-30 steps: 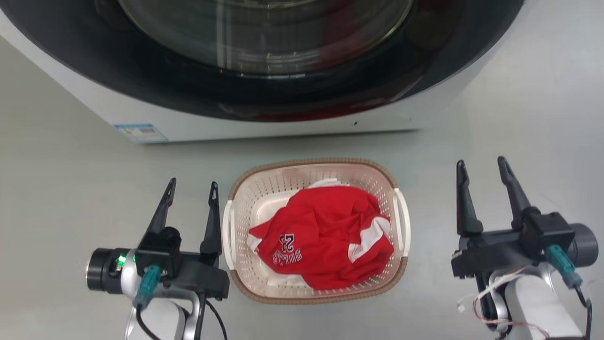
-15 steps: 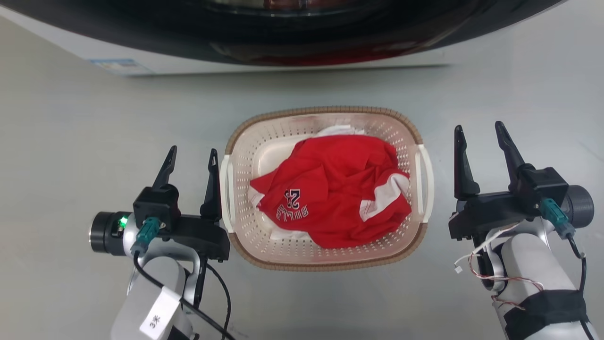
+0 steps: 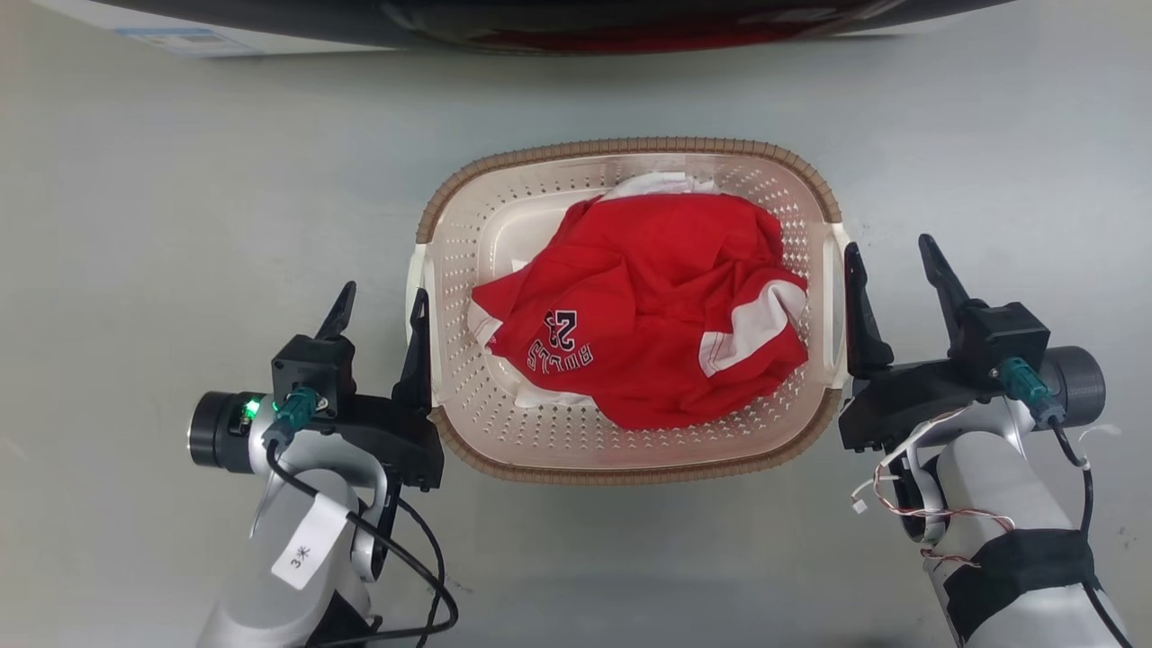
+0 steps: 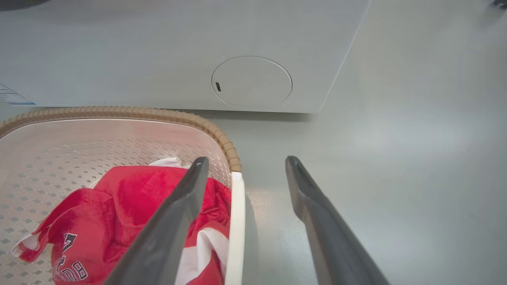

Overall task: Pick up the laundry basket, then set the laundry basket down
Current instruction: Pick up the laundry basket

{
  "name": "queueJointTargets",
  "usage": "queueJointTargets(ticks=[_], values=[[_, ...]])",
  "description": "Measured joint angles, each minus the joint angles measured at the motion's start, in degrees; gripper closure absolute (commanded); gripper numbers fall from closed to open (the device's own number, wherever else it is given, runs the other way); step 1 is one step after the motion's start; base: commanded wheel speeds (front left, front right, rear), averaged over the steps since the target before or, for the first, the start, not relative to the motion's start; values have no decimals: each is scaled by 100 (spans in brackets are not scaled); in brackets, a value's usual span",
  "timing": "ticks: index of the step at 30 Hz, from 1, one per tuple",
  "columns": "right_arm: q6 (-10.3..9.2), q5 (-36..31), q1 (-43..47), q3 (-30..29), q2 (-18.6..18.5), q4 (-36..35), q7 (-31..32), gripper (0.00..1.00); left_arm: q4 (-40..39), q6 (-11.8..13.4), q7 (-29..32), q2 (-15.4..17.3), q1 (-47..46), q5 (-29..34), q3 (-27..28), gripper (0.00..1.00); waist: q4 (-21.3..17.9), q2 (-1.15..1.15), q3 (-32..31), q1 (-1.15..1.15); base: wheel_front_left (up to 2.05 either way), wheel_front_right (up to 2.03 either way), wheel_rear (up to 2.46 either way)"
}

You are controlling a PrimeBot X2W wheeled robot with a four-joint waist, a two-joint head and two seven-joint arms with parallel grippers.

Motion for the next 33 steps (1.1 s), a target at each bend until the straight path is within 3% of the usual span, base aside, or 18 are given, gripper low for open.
queueJointTargets(ticks=[19, 33], values=[[93, 52, -489, 125, 60, 624, 0, 0, 810, -69, 0, -19, -538, -402, -337, 0, -87, 0, 569, 0, 0, 0, 0], [152, 96, -833, 222, 78, 1226, 0, 0, 1262, -65, 0, -20, -794, -761, -601, 0, -28, -1, 646, -1, 0, 0, 0]])
